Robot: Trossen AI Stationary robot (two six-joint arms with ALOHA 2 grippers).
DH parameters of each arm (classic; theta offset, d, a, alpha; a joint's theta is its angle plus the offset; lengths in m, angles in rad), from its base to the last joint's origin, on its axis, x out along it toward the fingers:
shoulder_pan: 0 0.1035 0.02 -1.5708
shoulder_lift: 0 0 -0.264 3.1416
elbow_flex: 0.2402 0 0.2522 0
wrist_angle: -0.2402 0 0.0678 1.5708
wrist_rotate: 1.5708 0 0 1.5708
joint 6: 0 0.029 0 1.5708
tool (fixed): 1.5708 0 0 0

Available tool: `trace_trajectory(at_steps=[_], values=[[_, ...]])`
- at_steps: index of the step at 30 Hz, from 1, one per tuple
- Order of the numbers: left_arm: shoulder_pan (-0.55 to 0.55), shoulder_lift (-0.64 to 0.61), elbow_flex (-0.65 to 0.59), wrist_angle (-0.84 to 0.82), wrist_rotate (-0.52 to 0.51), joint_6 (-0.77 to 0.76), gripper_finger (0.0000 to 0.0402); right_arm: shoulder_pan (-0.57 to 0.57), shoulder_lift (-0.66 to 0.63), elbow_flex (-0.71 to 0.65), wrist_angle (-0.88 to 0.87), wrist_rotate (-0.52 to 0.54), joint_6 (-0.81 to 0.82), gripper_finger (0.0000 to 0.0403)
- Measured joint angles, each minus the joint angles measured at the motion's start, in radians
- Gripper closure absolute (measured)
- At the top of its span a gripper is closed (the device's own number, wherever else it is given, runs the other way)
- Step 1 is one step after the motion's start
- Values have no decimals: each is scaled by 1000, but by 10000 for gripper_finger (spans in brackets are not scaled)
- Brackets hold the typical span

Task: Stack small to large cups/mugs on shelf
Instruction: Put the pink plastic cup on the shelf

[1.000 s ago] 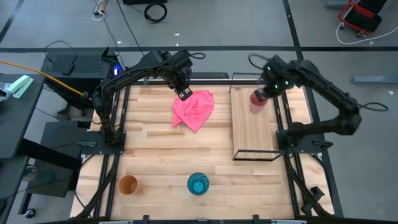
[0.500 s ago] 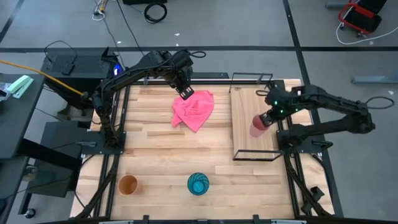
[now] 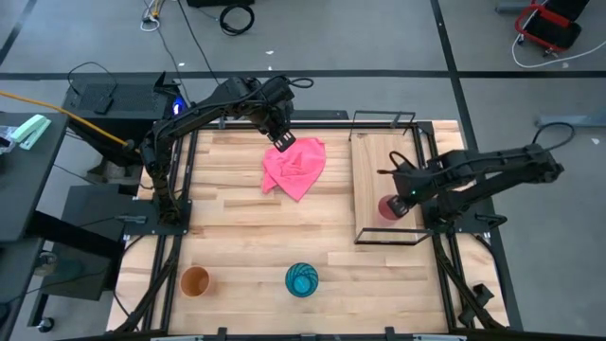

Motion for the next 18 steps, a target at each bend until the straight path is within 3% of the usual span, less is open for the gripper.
trace_trajectory(at_steps=[18], values=[[0, 0, 0, -5, 0, -18, 373, 38, -13, -106, 48, -14, 46, 400]])
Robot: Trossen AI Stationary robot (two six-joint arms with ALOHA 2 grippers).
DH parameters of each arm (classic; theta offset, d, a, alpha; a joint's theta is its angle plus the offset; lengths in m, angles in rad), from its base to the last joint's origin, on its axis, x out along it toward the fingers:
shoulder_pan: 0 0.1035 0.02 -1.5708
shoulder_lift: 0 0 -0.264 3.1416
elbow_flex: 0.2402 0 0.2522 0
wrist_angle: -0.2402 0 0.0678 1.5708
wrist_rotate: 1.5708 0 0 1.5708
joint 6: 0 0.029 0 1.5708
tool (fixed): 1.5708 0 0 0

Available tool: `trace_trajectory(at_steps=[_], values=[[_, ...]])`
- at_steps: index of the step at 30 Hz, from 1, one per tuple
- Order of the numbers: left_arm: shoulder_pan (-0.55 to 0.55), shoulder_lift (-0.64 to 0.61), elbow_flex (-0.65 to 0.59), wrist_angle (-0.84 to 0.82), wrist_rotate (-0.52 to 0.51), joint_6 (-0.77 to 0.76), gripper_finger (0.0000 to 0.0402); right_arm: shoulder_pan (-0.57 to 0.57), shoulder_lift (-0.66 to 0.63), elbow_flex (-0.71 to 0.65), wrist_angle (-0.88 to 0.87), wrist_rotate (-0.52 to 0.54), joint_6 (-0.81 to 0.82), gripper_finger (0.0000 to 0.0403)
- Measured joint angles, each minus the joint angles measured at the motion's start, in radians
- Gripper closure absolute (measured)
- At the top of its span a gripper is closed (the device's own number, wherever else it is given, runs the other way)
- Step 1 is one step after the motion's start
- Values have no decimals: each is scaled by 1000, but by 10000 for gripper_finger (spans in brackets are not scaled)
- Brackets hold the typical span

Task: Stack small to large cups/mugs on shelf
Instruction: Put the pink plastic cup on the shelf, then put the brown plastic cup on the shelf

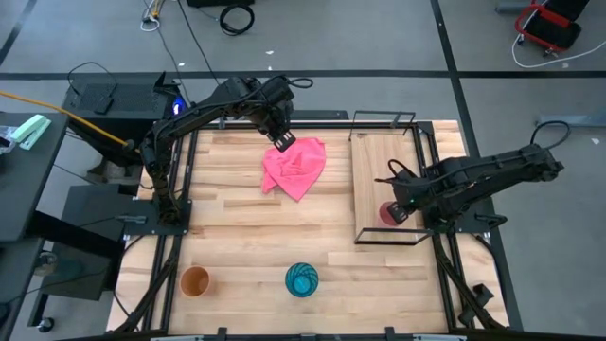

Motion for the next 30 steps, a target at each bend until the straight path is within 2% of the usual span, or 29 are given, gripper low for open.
trace_trajectory(at_steps=[9, 18, 30], values=[[0, 0, 0, -3, 0, 1, 363, 0, 2, -6, -5, -1, 3, 364], [0, 0, 0, -2, 0, 1, 376, 0, 2, -6, -5, -1, 4, 321], [0, 0, 0, -2, 0, 1, 366, 0, 2, 97, -46, 31, -2, 304]])
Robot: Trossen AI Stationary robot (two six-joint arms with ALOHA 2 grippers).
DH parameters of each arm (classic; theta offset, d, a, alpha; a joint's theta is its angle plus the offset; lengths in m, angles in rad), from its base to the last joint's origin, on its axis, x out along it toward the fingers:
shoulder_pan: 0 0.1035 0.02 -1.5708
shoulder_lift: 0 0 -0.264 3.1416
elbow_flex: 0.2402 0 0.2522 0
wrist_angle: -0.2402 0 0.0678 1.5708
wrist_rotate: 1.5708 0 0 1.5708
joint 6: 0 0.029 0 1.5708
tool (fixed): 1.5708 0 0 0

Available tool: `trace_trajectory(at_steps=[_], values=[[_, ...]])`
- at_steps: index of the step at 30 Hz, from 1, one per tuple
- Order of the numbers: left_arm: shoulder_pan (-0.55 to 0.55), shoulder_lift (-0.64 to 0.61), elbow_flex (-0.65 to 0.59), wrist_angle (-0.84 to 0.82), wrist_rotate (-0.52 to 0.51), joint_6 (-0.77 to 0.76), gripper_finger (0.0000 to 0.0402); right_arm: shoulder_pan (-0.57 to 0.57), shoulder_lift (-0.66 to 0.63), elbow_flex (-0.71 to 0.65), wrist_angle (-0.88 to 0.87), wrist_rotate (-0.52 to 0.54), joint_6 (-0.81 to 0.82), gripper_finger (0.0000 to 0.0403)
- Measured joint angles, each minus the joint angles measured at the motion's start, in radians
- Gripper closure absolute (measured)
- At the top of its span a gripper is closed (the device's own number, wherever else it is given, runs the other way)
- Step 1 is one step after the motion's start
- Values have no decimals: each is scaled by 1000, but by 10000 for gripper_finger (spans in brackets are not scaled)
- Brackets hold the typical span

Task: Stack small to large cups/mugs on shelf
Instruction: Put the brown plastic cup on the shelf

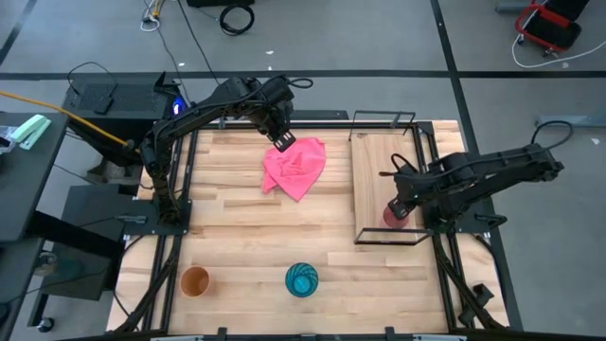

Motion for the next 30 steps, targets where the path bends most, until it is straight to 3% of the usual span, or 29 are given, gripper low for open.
trace_trajectory(at_steps=[4, 9, 19, 23, 30], values=[[0, 0, 0, -34, 0, 23, 372, 0, 0, 41, -64, 2, 2, 304], [-4, 0, 0, -206, 0, 29, 378, 0, 0, 132, -64, 5, -21, 304], [-134, -43, -38, -266, -24, -44, 368, 0, 0, 305, -46, 161, -140, 304], [-205, -93, -130, -264, -65, -147, 373, 0, 0, 312, -47, 168, -166, 304], [-367, -249, -408, -267, -67, -403, 381, 0, 4, 310, -47, 194, -222, 304]])
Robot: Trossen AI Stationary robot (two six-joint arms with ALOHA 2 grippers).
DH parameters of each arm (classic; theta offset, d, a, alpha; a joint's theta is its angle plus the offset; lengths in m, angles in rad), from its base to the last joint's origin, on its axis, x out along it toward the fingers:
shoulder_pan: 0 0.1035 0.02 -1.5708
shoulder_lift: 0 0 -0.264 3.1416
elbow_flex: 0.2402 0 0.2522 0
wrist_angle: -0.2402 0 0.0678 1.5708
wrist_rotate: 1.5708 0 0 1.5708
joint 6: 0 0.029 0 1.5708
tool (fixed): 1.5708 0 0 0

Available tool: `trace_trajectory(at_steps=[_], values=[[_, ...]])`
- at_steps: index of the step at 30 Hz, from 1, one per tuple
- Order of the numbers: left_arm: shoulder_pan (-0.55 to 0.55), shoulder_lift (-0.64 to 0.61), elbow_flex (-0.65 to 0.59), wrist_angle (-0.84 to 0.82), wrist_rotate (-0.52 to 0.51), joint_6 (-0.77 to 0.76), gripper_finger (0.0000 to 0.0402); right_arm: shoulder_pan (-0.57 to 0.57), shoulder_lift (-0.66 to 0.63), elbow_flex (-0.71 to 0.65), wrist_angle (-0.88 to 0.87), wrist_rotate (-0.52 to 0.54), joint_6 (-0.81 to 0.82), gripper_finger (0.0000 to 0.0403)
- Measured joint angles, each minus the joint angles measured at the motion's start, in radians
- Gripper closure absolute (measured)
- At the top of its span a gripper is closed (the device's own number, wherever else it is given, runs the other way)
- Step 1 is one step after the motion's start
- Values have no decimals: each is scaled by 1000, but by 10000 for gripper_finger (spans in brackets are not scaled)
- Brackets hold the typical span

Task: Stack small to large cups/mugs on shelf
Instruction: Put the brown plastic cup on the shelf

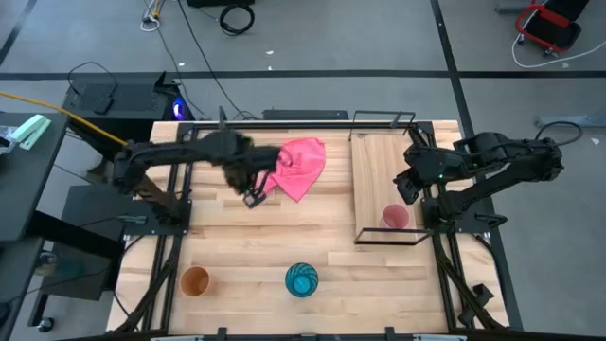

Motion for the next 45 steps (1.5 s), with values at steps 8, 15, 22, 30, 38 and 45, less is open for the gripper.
trace_trajectory(at_steps=[8, 15, 22, 30, 38, 45], values=[[-251, -207, -163, 0, 40, -497, 371, -2, 0, 0, 5, 23, -51, 304], [-528, -306, -176, 1, 42, -924, 377, -1, 0, 0, 7, 22, -62, 304], [-766, -310, -181, 2, 78, -1164, 379, 0, 0, -1, 8, 11, -66, 304], [-984, -317, -272, 1, 104, -1425, 355, 0, 0, -1, 25, -2, -38, 304], [-1099, -319, -352, 48, 84, -1501, 321, 0, 10, -1, 73, -2, 13, 304], [-1152, -319, -453, 186, 67, -1469, 283, 0, 45, -1, 123, -2, 47, 304]])
